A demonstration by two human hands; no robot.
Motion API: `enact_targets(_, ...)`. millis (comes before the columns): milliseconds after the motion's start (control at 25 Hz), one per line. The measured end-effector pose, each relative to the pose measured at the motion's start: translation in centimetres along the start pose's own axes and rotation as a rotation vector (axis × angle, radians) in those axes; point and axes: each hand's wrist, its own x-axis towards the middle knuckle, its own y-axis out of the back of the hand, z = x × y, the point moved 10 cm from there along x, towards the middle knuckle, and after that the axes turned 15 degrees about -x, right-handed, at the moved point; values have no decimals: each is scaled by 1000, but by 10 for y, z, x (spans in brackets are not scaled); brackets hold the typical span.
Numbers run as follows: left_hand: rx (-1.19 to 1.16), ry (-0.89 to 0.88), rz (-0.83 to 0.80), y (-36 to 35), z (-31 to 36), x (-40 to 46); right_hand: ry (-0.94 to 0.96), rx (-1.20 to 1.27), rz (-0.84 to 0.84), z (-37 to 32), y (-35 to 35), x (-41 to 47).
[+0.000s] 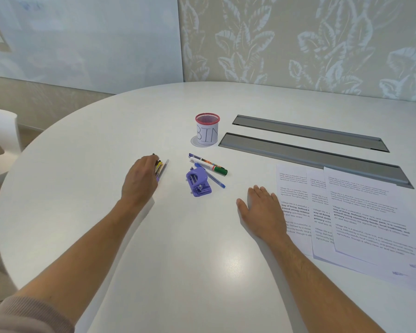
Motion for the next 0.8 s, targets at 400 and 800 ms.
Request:
enact_targets(400,143,58,-247,-23,-16,-8,-4,23,1,0,-1,1)
enact_targets(800,-122,-129,-395,-58,36,5,-20,101,0,1,-4,-2)
